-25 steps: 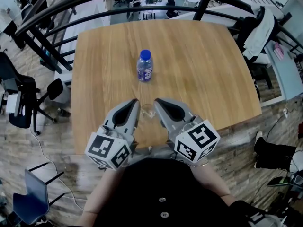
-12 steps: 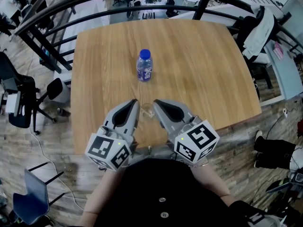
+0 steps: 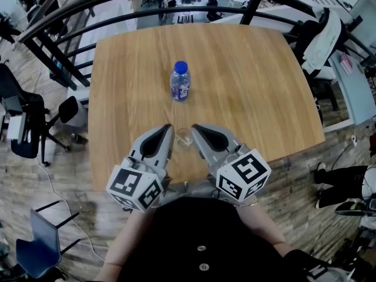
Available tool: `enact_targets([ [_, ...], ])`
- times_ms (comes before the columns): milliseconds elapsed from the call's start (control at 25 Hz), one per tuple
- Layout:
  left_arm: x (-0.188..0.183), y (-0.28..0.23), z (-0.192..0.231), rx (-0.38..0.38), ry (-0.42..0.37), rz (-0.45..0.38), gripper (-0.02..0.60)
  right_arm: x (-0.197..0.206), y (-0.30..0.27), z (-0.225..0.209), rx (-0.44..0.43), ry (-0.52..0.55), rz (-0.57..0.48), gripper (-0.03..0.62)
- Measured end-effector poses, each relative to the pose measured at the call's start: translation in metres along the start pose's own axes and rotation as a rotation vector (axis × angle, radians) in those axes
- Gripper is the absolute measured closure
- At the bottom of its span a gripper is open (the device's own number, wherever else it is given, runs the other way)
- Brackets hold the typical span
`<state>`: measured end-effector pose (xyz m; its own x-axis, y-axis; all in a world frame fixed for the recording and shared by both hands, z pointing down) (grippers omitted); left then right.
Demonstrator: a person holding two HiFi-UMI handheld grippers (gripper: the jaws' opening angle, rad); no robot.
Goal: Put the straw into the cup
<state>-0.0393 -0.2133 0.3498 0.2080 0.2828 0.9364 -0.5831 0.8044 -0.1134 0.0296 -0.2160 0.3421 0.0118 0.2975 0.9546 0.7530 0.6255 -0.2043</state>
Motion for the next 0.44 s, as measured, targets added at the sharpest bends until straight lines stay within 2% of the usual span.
enact_targets([
  [440, 0.0001, 0.0003, -0.0018, 0.003, 0.006, -0.008, 0.561, -0.0008, 0.0002, 0.0014, -0.007, -0.006, -0.012, 0.597],
])
Point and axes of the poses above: the fingertips, and each gripper's own axes: y backward along the fingers, z to its left, x out of its underside, the point moved 1 cm from there along y, backward along the fingers
